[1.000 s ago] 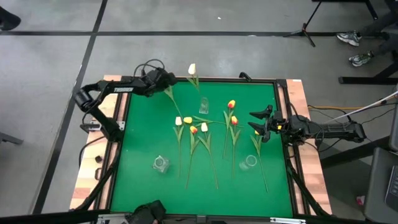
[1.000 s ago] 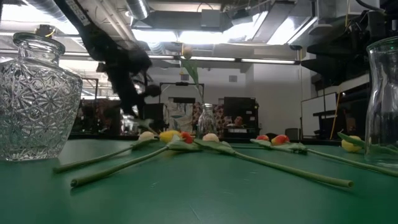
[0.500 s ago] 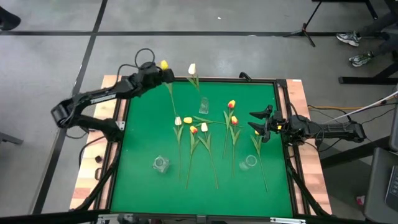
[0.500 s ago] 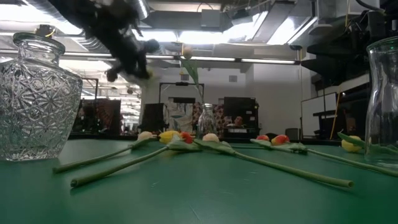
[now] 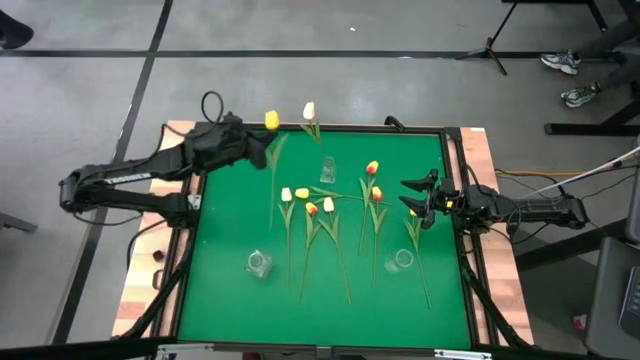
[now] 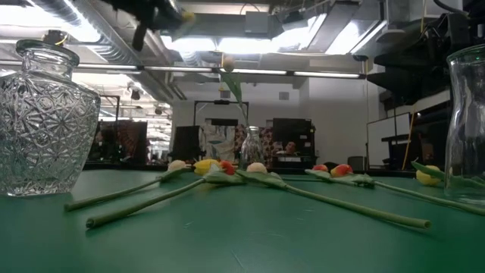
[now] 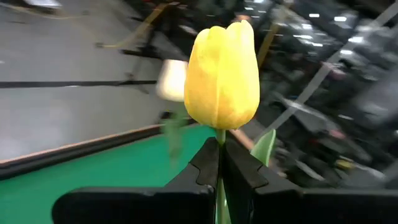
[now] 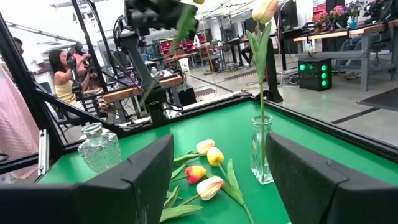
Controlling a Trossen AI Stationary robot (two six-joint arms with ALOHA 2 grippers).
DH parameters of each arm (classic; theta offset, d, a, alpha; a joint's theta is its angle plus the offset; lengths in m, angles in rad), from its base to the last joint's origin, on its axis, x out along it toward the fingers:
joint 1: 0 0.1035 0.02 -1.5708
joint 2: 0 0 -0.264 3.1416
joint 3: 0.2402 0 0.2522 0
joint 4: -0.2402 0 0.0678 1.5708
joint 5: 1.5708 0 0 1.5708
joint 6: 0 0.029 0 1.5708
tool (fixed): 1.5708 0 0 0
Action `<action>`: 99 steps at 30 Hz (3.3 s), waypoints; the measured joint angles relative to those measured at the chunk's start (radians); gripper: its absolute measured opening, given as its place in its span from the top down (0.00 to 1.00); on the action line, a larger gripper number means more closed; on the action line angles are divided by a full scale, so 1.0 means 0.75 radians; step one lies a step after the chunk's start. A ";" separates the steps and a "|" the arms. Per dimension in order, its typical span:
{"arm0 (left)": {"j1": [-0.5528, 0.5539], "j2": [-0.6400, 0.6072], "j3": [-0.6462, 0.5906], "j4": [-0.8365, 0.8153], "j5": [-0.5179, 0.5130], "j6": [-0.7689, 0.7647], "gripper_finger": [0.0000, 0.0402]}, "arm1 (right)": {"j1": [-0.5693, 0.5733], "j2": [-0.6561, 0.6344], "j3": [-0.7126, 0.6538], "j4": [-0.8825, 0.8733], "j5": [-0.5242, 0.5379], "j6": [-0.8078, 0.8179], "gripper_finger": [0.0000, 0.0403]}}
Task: Sort flowers into vase by color
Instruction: Put the top left yellow tulip into the bottom left transparent vase
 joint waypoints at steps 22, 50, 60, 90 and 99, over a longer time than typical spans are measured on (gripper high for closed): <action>-0.584 -0.113 0.002 0.332 -0.018 0.381 0.98 | 0.000 0.000 -0.001 0.001 0.015 0.105 0.37; -0.978 -0.205 -0.310 0.630 -0.203 0.682 0.98 | 0.000 0.000 0.000 0.001 0.015 0.176 0.37; -1.041 -0.230 -0.455 0.757 -0.281 0.682 0.98 | 0.000 0.000 -0.001 0.001 0.014 0.176 0.37; -1.066 -0.289 -0.634 0.916 -0.363 0.701 0.98 | 0.000 0.000 0.000 0.001 0.014 0.175 0.37; -1.075 -0.288 -0.634 0.925 -0.330 0.793 0.98 | 0.000 0.000 0.000 0.001 0.014 0.175 0.37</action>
